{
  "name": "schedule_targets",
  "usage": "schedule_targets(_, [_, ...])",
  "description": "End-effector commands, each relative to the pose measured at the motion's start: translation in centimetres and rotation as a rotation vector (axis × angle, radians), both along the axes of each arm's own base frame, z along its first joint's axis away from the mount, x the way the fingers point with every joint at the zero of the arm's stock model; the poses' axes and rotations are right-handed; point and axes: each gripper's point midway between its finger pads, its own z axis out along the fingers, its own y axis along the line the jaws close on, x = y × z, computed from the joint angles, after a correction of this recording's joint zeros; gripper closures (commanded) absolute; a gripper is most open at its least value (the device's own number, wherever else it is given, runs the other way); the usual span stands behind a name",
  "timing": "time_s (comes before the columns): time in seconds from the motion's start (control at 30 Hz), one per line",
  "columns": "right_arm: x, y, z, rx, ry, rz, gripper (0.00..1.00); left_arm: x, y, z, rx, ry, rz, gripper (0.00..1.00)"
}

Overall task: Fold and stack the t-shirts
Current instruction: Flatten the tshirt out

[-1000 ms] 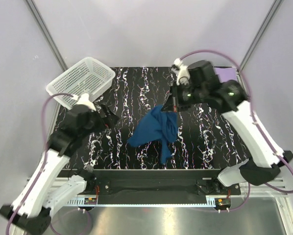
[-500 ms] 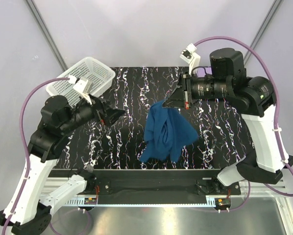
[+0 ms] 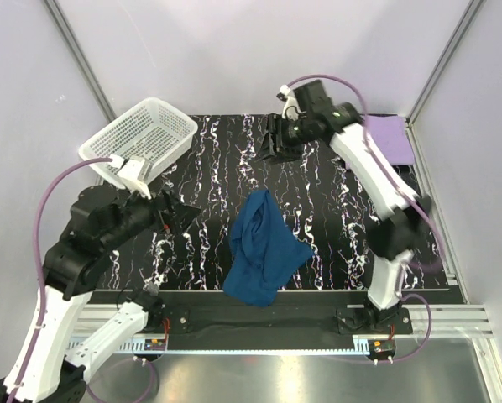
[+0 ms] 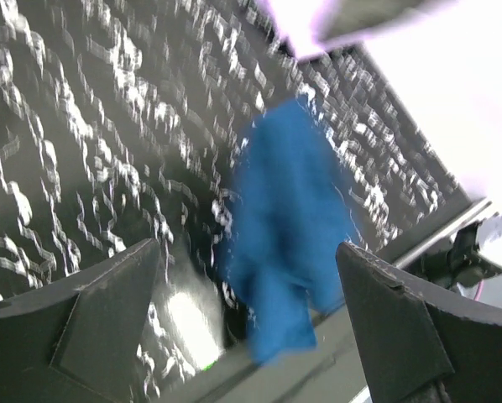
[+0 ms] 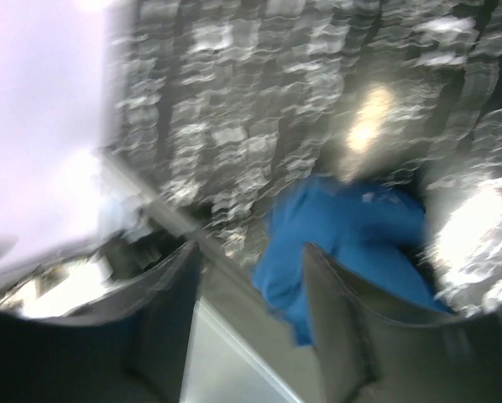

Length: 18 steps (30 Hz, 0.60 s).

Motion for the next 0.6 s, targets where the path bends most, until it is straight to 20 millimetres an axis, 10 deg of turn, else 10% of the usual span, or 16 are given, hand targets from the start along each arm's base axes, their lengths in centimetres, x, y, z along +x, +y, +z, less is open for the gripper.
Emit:
schedule_targets(0.0, [4.4, -1.7, -5.3, -0.209, 0.009, -0.045, 0.38, -0.2, -0.1, -1.3, -0.013, 0.057, 0.012, 0.08])
schedule_targets(0.13, [2.0, -2.8, -7.4, -0.31, 0.064, -0.037, 0.31, -0.5, -0.6, -2.7, -0.029, 0.108, -0.007, 0.09])
schedule_targets(0.27, [-7.4, -0.1, -7.7, -0.292, 0.051, 0.102, 0.38, -0.4, -0.4, -4.1, -0.034, 0.134, 0.021, 0.09])
schedule_targets(0.4, [-18.6, 0.9, -13.9, -0.359, 0.217, 0.2, 0.82, -0.4, -0.4, -5.4, -0.017, 0.17, 0.018, 0.09])
schedule_targets(0.57, [-26.3, 2.6, -17.6, -0.321, 0.307, 0.239, 0.81, -0.6, -0.7, -6.9, -0.016, 0.242, 0.021, 0.1])
